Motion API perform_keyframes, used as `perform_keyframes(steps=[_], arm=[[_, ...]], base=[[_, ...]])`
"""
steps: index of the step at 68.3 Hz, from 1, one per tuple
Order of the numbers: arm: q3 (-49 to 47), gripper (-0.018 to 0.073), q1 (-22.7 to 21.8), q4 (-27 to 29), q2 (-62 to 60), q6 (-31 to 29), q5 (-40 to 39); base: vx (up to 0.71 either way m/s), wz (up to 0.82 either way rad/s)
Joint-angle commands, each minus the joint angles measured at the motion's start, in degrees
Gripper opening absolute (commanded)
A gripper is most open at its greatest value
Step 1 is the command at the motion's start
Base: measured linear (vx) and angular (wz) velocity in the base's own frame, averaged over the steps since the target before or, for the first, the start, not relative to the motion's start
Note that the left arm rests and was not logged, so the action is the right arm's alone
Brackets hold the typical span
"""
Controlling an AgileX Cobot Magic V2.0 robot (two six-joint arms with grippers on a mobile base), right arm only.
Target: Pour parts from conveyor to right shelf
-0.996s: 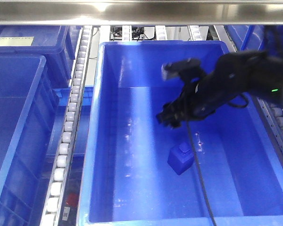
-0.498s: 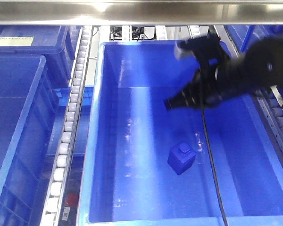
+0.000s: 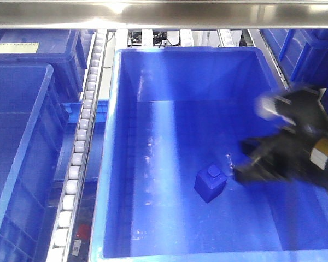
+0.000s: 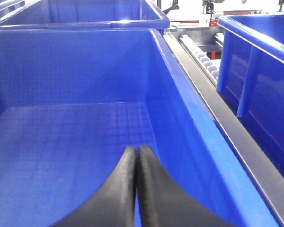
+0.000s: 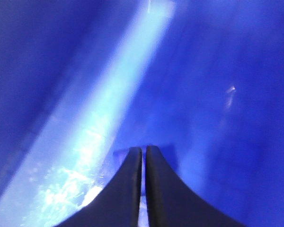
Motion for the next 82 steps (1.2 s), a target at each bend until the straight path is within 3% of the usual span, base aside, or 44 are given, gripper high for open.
perform_keyframes(steps=[1, 33, 41, 51, 65, 75, 82], arm=[[2.8, -0.0006, -0.1, 0.4, -8.2, 0.1, -5.0], [20.7, -0.0006, -0.1, -0.1, -38.5, 0.2, -5.1], [24.2, -0.0006, -0.4, -2.7, -44.7, 0.2, -5.4], [27.8, -0.0006, -8.2, -6.2, -50.0, 0.2, -7.9], [34.0, -0.0006, -18.3, -6.2, -56.0, 0.2, -16.0], [39.5, -0.0006, -22.6, -8.7, -58.7, 0.2, -23.9], [39.3, -0.0006, -23.5, -10.5, -58.8, 0.2, -22.8]], base=[[0.00, 0.00], [0.00, 0.00], [0.00, 0.00], [0.00, 0.00], [0.00, 0.00], [0.00, 0.00], [0.00, 0.00]])
